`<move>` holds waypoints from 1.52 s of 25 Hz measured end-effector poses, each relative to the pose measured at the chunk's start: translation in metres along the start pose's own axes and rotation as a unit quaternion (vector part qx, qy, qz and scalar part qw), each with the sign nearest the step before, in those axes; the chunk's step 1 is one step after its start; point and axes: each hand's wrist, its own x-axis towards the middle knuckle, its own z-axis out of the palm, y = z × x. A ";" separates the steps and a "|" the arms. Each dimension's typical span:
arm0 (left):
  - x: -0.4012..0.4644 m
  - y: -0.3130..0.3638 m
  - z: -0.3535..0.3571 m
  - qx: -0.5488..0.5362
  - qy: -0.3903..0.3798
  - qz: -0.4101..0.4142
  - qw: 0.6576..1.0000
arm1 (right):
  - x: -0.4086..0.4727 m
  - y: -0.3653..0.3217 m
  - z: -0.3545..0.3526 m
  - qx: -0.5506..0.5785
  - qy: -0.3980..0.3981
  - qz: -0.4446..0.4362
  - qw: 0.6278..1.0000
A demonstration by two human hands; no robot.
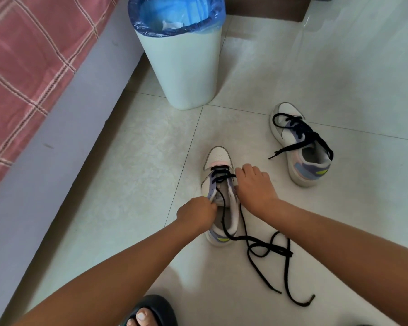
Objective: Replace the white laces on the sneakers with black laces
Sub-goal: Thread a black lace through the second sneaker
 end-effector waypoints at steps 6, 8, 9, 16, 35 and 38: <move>-0.001 -0.006 -0.002 -0.026 -0.020 -0.010 0.999 | 0.010 0.003 -0.002 0.429 0.003 0.106 0.897; -0.002 -0.013 -0.008 -0.027 -0.018 -0.020 0.999 | 0.007 0.011 -0.006 0.465 0.002 0.103 0.879; -0.002 -0.017 -0.011 -0.026 -0.015 -0.027 0.999 | 0.006 0.018 -0.009 0.410 0.018 0.090 0.907; -0.006 -0.043 -0.026 0.035 0.012 -0.058 0.998 | -0.007 0.064 -0.030 -0.106 0.053 -0.102 0.988; 0.023 -0.124 -0.059 0.031 0.059 -0.118 0.991 | -0.036 0.221 -0.059 0.368 0.283 0.406 0.787; 0.028 -0.132 -0.060 0.005 0.063 -0.123 0.990 | -0.048 0.238 -0.063 0.537 0.273 0.448 0.661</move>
